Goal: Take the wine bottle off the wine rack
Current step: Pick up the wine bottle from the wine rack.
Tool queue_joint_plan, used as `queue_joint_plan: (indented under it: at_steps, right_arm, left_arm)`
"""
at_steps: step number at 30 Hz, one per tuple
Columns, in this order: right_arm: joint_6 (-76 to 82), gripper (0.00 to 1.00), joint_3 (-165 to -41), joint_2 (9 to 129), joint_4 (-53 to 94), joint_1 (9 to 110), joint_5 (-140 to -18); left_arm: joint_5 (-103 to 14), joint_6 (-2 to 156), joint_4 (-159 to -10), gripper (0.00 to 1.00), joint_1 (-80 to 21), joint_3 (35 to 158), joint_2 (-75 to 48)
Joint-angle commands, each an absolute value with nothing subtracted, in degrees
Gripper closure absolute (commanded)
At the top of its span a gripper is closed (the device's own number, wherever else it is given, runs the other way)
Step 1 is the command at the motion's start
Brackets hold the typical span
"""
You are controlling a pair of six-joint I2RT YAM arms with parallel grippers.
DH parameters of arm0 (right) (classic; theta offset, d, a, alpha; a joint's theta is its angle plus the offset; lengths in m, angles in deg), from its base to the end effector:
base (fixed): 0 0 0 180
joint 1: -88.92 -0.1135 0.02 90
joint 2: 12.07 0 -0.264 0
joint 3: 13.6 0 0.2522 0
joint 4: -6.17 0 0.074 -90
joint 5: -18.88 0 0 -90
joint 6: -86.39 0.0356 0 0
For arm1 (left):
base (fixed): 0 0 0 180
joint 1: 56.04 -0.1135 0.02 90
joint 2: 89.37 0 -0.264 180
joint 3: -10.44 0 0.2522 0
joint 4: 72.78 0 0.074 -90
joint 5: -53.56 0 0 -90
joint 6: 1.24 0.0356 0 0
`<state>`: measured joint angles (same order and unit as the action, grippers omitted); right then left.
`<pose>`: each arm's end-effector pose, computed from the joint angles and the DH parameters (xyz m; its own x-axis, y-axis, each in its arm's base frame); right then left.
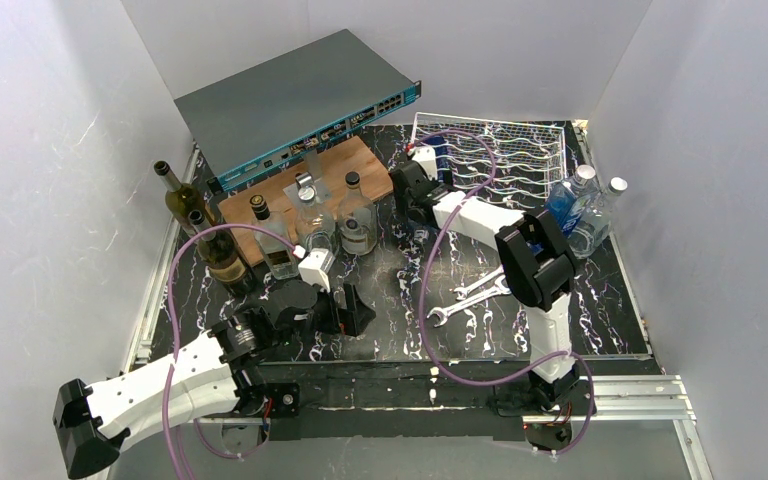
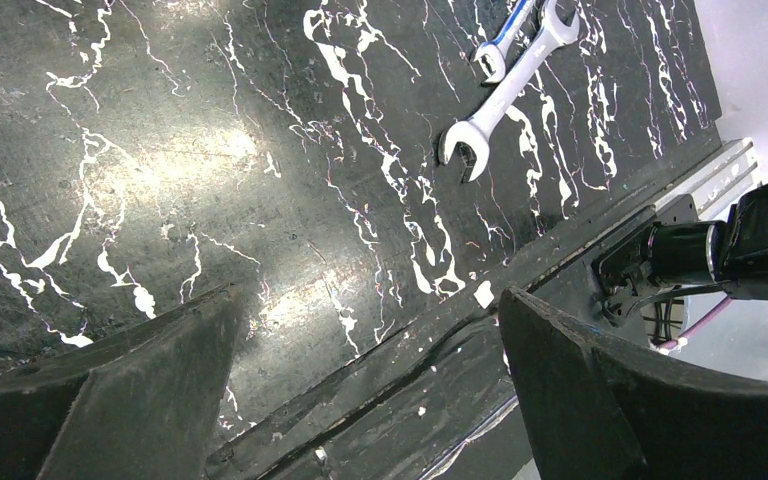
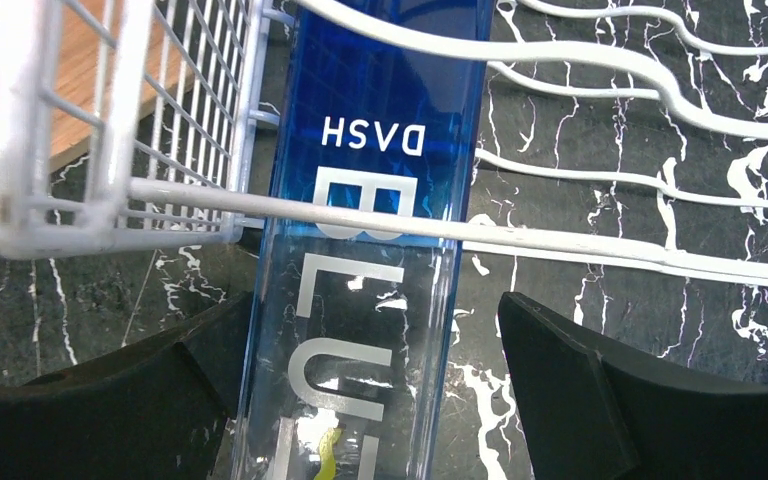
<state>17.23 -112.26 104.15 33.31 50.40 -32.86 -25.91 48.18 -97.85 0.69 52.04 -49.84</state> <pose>0.3655 0.2627 0.2025 -0.5658 -0.0933 -0.8193 0.0606 0.9862 -0.1542 0.0980 -0.1375 0.2481 -0.6375 -0.1942 -0.7456 0.4148 0.7290 -0.5446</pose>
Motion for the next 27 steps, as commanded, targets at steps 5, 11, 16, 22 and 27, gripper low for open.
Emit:
queue_joint_plan:
  at_steps: [5,11,16,22,27]
  right_arm:
    - [18.60,0.07,-114.90,106.05,33.90,50.26,-28.95]
    - [19.33,0.14,-114.58,105.81,33.96,50.31,-28.99]
    - [19.50,0.24,-114.27,105.33,33.97,50.33,-29.31]
    - [19.81,0.42,-112.33,102.78,33.42,50.25,-30.39]
    - [20.18,0.60,-109.94,99.21,32.94,50.32,-32.46]
  left_arm:
    - [-24.56,47.81,-98.06,0.02,0.69,51.72,-50.69]
    - [-24.53,47.73,-98.06,0.02,0.80,51.63,-50.70]
    - [-24.66,47.86,-98.14,0.02,0.71,51.78,-50.79]
    - [-24.92,47.83,-98.28,0.02,0.79,52.15,-50.53]
    - [-25.23,47.85,-98.32,0.02,0.74,52.40,-50.52]
